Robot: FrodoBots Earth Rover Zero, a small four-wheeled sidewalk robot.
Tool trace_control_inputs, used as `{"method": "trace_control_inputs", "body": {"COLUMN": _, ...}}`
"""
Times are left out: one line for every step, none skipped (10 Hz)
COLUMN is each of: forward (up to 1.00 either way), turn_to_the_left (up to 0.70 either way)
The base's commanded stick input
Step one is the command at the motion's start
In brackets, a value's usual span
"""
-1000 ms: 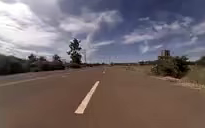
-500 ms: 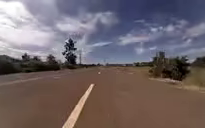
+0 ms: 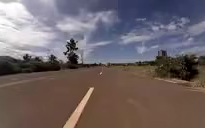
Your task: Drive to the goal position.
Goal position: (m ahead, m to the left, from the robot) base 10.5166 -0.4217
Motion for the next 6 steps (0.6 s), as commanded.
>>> {"method": "trace_control_inputs", "body": {"forward": 1.00, "turn_to_the_left": 0.00}}
{"method": "trace_control_inputs", "body": {"forward": 1.00, "turn_to_the_left": 0.00}}
{"method": "trace_control_inputs", "body": {"forward": 1.00, "turn_to_the_left": 0.00}}
{"method": "trace_control_inputs", "body": {"forward": 1.00, "turn_to_the_left": 0.00}}
{"method": "trace_control_inputs", "body": {"forward": 1.00, "turn_to_the_left": 0.00}}
{"method": "trace_control_inputs", "body": {"forward": 1.00, "turn_to_the_left": 0.00}}
